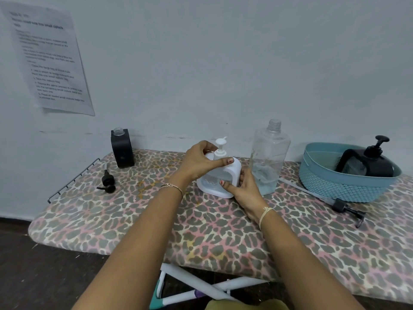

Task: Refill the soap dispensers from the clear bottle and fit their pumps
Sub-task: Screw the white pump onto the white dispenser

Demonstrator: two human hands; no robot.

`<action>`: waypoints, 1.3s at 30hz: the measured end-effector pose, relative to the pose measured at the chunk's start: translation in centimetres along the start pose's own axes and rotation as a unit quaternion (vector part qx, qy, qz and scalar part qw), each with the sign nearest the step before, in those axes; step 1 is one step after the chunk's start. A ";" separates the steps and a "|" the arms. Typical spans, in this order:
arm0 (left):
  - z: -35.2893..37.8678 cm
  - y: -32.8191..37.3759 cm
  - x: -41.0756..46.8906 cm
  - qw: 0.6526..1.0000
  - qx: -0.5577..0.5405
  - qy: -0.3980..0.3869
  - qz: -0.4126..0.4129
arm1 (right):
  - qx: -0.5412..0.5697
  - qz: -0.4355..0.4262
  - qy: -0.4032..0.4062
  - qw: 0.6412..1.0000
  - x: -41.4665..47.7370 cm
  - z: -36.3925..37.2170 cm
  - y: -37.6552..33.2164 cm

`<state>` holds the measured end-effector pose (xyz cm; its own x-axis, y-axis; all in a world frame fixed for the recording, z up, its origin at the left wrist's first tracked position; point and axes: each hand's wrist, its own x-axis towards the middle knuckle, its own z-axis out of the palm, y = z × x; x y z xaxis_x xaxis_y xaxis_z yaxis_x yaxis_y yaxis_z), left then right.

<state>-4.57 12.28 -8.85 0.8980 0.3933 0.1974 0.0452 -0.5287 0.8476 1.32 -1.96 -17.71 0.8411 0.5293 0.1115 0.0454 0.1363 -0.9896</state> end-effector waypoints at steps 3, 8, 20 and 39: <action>0.9 0.0 0.0 0.998 -0.005 0.059 0.023 | 0.013 -0.001 -0.015 1.000 0.0 -0.1 -0.2; -0.2 -0.6 0.4 0.998 -0.032 -0.046 0.027 | 0.002 0.024 -0.042 0.999 0.2 -0.9 -0.7; 1.0 0.3 0.3 0.995 0.060 0.084 0.016 | -0.020 0.006 -0.061 0.998 0.3 -1.0 -0.6; 0.1 -0.2 0.4 0.999 -0.001 0.018 0.034 | -0.010 0.029 -0.092 0.995 1.0 -1.6 -0.4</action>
<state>-4.14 12.44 -8.98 0.8823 0.3838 0.2725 -0.0162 -0.5538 0.8325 3.04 -2.83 -17.39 0.7296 0.6805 0.0675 0.0127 0.0853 -0.9963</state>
